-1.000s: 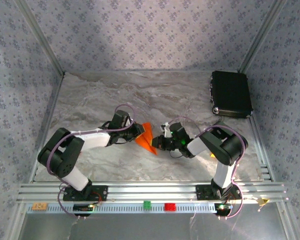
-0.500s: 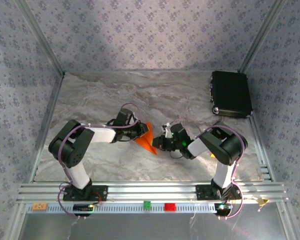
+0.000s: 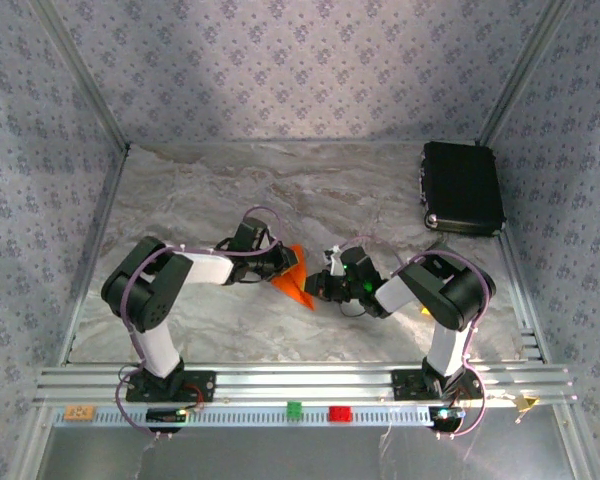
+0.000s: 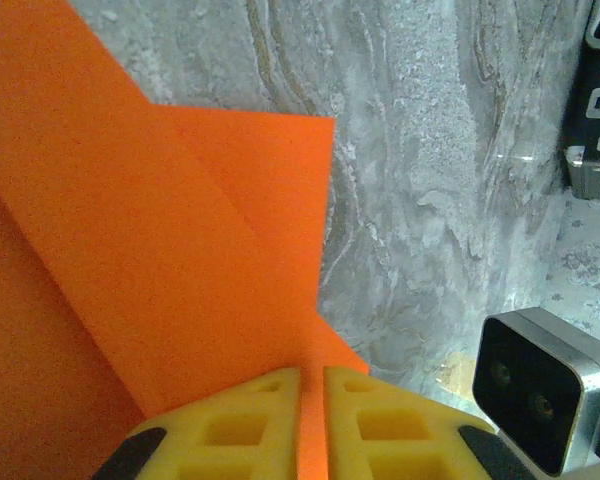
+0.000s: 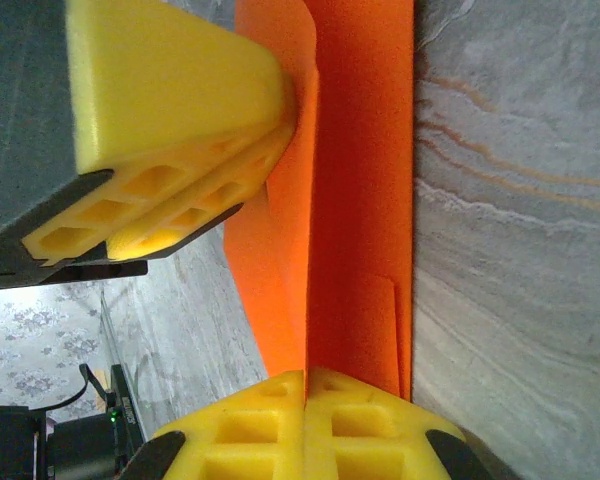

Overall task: Fold a paper plane with a square sheet of paper (pick it up from the middle)
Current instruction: Fourth fold the wing at the center of the table.

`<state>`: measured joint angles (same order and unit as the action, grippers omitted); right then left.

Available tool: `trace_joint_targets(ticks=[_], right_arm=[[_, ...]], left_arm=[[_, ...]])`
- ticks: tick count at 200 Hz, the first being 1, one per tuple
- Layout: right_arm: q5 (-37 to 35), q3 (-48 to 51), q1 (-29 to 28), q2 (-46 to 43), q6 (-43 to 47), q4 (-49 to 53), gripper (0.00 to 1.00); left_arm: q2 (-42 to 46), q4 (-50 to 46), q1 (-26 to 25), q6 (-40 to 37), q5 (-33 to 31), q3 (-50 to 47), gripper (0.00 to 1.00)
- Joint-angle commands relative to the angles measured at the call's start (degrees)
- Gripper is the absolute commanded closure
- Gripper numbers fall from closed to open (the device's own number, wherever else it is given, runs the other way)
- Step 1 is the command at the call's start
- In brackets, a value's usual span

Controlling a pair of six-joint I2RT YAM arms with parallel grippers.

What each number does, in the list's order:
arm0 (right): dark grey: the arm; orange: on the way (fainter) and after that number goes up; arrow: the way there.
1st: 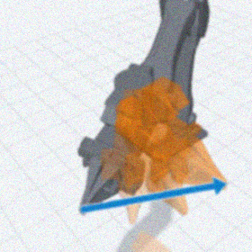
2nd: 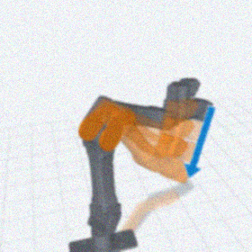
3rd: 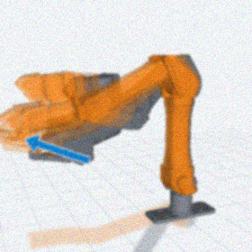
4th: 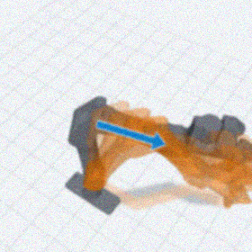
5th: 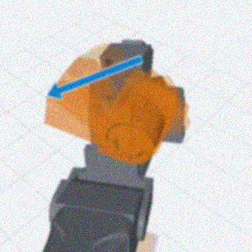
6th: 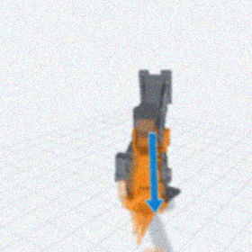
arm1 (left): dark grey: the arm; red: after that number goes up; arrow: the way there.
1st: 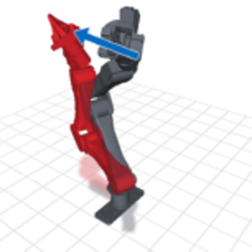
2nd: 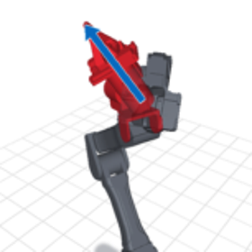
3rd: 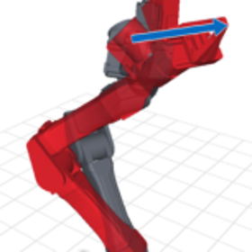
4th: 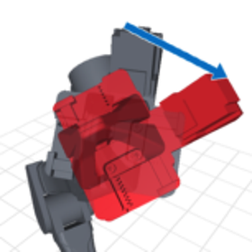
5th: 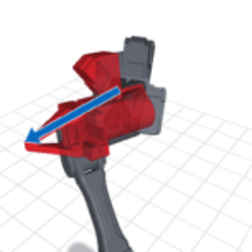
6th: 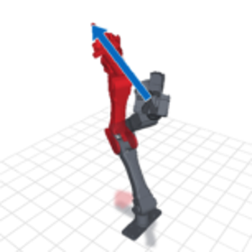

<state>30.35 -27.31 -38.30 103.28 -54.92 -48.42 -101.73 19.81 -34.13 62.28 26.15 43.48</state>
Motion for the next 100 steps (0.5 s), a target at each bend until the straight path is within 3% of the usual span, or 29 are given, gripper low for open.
trace_joint_targets(ticks=[1, 100], right_arm=[[-1.31, 0.2, 0.67, 1.48, -0.57, 6.12, 1.0], [-1.11, -0.05, 1.13, 1.57, -0.5, 7.73, 1.0]], left_arm=[[-1.16, -0.46, 0.14, -1.6, -0.07, 1.74, 0.87], [-2.33, -1.43, 0.18, -1.82, -1.11, 1.8, 0.9]])
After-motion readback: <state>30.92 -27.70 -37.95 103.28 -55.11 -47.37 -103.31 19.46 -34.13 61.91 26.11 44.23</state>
